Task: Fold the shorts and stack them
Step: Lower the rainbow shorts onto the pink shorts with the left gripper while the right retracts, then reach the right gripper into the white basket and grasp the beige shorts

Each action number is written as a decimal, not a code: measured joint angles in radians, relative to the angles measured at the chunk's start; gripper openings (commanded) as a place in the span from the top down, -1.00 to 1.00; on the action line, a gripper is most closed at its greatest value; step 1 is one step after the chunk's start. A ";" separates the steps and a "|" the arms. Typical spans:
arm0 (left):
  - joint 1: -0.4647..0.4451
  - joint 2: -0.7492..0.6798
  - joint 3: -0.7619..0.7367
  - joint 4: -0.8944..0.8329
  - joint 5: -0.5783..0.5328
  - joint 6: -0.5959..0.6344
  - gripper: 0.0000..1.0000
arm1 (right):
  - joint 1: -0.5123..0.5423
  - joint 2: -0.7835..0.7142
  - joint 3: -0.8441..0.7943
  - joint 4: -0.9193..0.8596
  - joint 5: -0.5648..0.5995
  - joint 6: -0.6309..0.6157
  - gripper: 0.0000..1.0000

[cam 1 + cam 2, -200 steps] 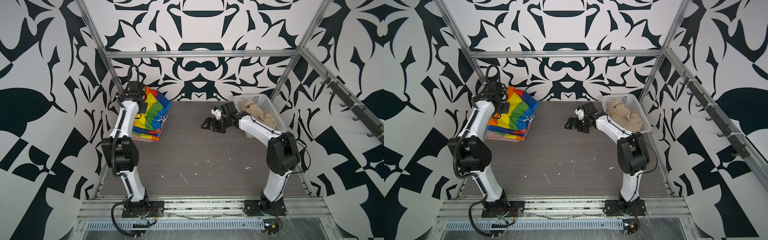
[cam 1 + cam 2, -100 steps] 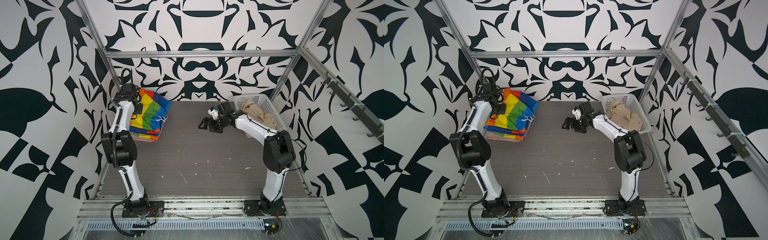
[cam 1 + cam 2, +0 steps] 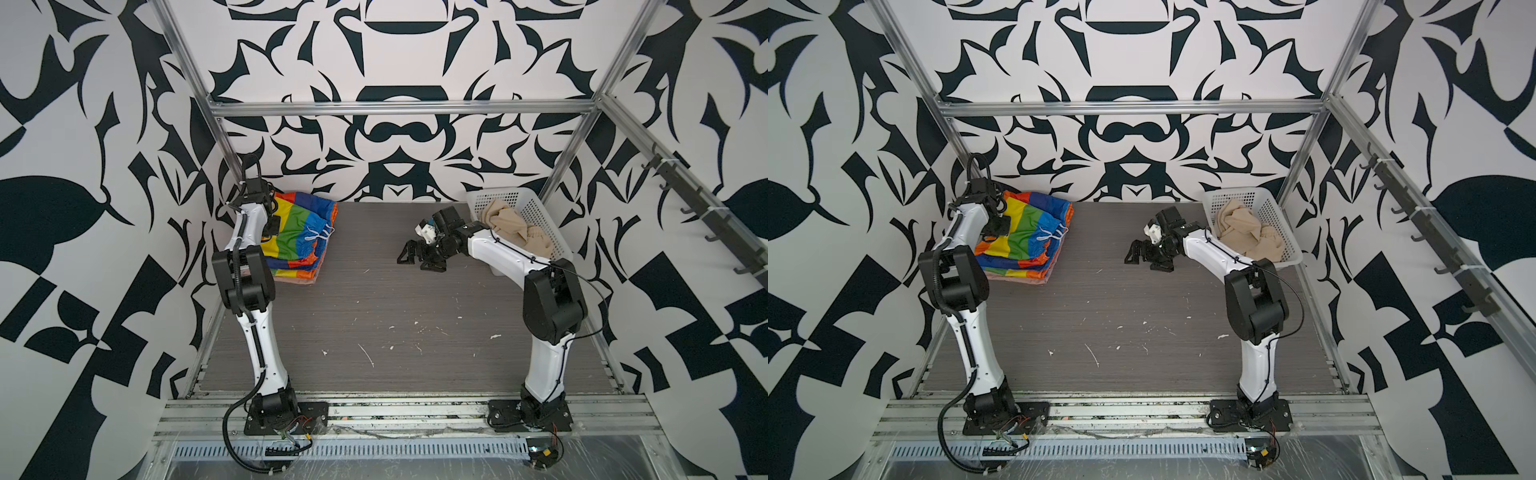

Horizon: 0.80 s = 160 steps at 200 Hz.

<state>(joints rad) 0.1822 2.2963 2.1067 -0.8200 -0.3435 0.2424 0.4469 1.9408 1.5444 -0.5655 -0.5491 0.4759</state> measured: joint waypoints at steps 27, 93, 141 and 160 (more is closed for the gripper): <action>0.001 0.020 0.035 -0.047 -0.035 -0.039 -0.99 | 0.000 0.000 0.011 -0.026 0.007 -0.010 -1.00; -0.065 -0.142 0.050 -0.092 0.058 -0.160 -0.99 | -0.113 -0.143 0.094 -0.119 0.096 -0.037 -1.00; -0.544 -0.452 -0.169 0.188 0.021 -0.111 -0.99 | -0.431 -0.260 0.110 -0.119 0.246 -0.026 -0.99; -0.760 -0.447 -0.197 0.293 0.002 -0.069 -0.99 | -0.526 -0.234 0.110 -0.120 0.293 -0.024 -0.99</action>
<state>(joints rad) -0.5777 1.8492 1.9099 -0.5266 -0.3416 0.1734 -0.0788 1.7065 1.6547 -0.6853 -0.2562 0.4522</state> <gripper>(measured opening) 0.994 0.997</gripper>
